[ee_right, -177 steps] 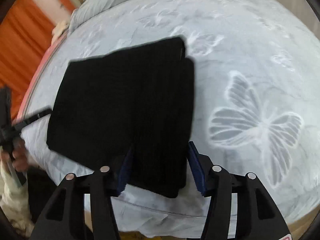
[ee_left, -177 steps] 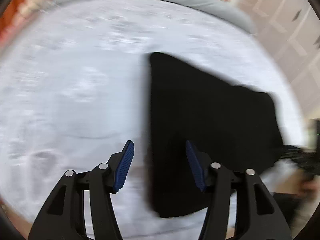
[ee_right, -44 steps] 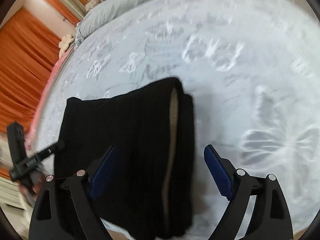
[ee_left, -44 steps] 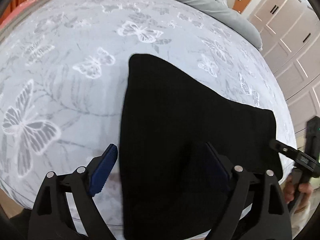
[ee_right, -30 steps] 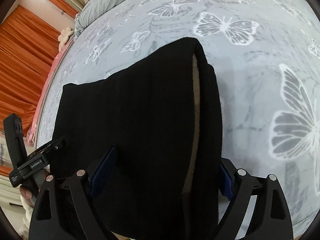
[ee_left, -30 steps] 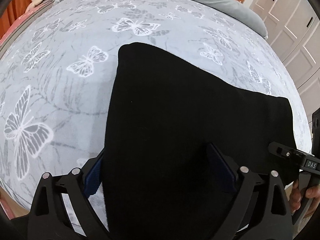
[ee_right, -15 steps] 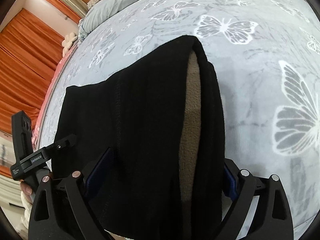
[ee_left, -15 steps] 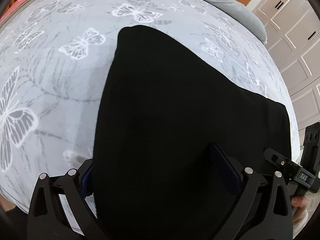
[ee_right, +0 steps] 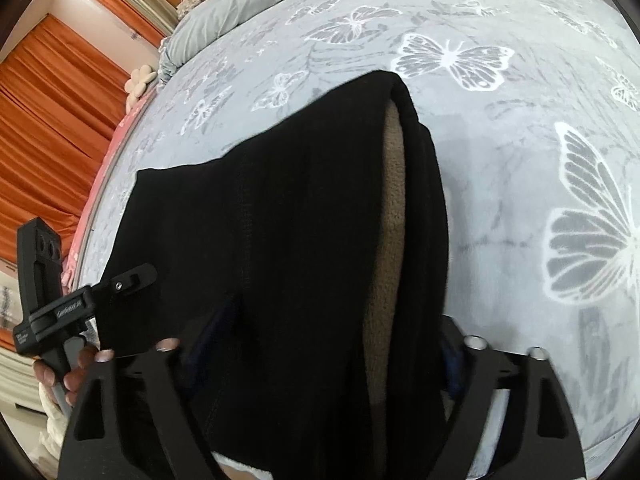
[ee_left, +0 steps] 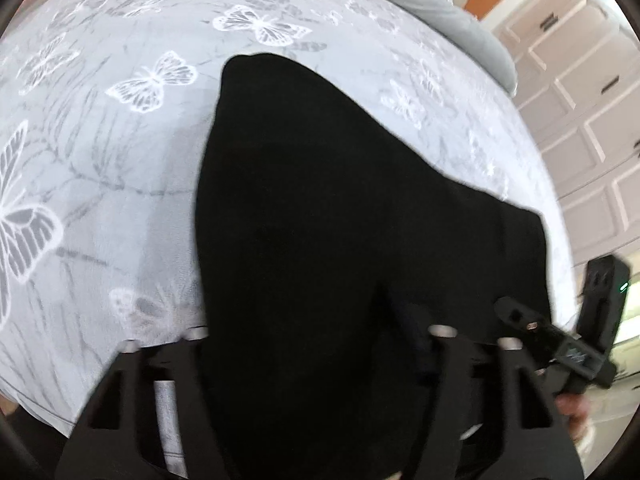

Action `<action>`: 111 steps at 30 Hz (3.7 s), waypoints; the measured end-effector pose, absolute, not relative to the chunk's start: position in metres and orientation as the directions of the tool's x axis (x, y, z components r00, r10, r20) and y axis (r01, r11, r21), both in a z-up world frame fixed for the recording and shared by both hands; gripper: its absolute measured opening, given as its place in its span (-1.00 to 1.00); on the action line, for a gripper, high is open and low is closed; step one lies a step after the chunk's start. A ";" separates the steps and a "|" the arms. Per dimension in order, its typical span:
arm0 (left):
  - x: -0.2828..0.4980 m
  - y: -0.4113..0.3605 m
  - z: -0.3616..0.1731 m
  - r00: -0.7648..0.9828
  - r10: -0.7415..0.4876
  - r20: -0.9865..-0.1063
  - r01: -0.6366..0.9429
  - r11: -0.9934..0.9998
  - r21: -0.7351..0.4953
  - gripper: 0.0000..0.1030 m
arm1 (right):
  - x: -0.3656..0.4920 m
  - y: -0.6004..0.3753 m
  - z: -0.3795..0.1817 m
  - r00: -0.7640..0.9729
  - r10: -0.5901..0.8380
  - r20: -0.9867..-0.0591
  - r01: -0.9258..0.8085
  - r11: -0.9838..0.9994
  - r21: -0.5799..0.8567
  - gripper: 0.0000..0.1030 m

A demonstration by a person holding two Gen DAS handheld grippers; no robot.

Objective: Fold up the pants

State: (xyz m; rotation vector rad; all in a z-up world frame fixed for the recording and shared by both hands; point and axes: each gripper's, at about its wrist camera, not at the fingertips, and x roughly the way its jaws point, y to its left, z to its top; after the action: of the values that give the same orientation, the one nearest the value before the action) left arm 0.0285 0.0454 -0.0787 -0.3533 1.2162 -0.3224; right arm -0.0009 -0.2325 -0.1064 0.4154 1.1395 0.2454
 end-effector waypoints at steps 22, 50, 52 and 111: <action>-0.026 0.070 0.002 0.301 -0.489 -0.819 0.192 0.872 -0.451 -0.37 | -0.074 -0.218 -0.020 0.483 0.516 -0.707 -0.101 0.835 0.541 -0.32; 0.152 0.050 0.164 0.707 -0.384 -0.594 0.302 0.923 -0.237 -0.35 | 0.118 -0.216 0.127 0.745 0.453 -0.490 -0.257 0.872 0.416 -0.32; 0.172 0.048 0.165 0.724 -0.376 -0.578 0.296 0.927 -0.232 -0.35 | 0.144 -0.219 0.128 0.759 0.449 -0.472 -0.255 0.872 0.419 -0.31; 0.297 0.056 -0.026 0.670 -0.129 -0.731 0.005 0.986 -0.169 0.88 | 0.310 -0.271 -0.053 0.671 0.291 -0.682 0.003 0.919 0.395 -0.87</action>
State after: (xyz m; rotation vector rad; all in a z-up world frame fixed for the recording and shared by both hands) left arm 0.2970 0.0563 -0.0265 -0.1580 0.8336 -0.0755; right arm 0.3099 -0.2710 -0.0530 0.3828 0.8239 0.1668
